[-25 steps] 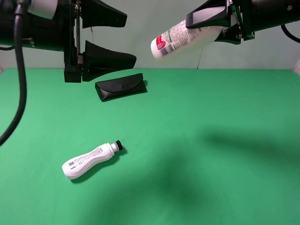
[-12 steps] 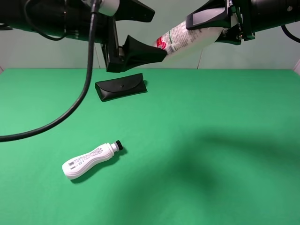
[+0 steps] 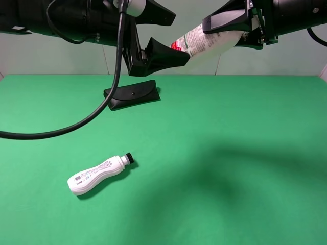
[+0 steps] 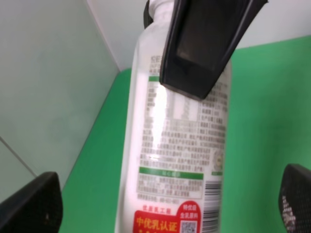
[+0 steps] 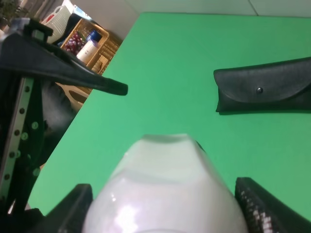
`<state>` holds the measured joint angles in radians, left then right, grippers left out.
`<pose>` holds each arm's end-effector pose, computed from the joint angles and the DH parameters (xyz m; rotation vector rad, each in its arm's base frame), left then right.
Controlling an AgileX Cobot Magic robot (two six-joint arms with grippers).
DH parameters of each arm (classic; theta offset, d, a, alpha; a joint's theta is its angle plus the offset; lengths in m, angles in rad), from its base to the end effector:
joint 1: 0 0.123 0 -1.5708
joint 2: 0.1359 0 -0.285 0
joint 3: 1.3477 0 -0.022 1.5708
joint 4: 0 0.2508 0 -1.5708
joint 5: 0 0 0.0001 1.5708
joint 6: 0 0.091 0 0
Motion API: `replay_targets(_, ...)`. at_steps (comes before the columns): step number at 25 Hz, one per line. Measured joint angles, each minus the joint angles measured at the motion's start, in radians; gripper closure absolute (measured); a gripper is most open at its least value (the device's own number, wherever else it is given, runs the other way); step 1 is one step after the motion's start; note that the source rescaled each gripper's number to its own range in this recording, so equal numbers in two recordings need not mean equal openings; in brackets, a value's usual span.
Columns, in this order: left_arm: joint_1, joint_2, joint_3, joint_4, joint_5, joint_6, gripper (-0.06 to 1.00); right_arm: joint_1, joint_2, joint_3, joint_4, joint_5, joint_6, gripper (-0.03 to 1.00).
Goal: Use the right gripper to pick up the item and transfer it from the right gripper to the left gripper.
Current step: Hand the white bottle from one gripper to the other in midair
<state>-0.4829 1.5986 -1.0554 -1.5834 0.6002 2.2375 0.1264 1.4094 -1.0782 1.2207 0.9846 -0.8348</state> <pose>0.2852 -0.2076 0.2810 1.3551 1.4272 -0.4933 0.2727 0.1065 0.3313 -0.4441 2.1705 1.1699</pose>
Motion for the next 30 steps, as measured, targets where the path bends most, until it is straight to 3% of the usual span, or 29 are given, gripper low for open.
replay_targets(7,0.0,0.009,0.0,-0.007,0.0,0.0,0.18,0.0,0.0,0.0,-0.002,0.004,0.0,0.93)
replay_targets(14,-0.001,0.071,0.0,-0.087,0.002,0.022,0.18,0.0,0.0,0.0,-0.002,0.016,0.0,0.93)
replay_targets(30,-0.009,0.088,0.014,-0.099,0.006,0.043,0.18,0.065,0.041,0.0,-0.003,-0.015,-0.001,0.93)
